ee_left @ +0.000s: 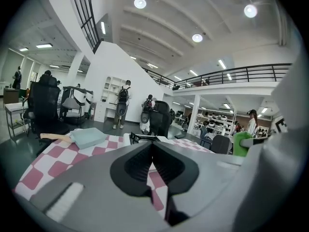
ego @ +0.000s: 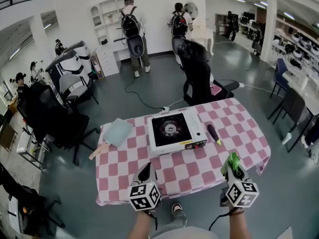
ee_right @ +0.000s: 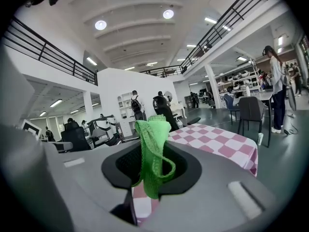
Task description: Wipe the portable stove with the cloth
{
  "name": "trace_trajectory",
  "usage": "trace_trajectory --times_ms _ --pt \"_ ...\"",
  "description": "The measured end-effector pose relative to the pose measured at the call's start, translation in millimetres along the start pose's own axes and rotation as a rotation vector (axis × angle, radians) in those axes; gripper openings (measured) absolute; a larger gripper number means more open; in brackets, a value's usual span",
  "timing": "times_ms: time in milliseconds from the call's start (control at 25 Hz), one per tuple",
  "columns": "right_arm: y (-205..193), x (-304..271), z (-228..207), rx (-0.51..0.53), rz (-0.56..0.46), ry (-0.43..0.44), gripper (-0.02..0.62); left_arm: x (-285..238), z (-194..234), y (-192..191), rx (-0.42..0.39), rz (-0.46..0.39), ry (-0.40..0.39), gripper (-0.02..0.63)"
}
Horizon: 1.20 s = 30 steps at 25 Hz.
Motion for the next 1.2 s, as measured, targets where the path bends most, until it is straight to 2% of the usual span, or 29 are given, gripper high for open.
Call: trace_trajectory --times_ms 320,560,840,1200 --pt "29.0 -92.7 5.0 0.038 -0.002 0.034 0.086 -72.5 29.4 23.8 0.028 -0.038 0.041 0.000" --pt "38.2 -133.6 14.2 0.030 -0.010 0.077 0.086 -105.4 49.2 27.6 0.046 -0.027 0.071 0.000" --pt "39.2 -166.6 -9.0 0.008 0.015 0.089 0.086 -125.6 45.1 25.2 0.031 -0.004 0.114 0.000" --pt "47.2 -210.0 -38.5 0.010 0.076 0.188 0.086 -146.4 19.6 19.8 0.055 -0.010 0.203 0.000"
Point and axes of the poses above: the fingertips, and each gripper's own axes: x backward along the fingers, z to its left, y out of its top, the point moved 3 cm from there along x, backward along the fingers, and after that the axes turned 6 degrees about -z, right-handed, at the moved point
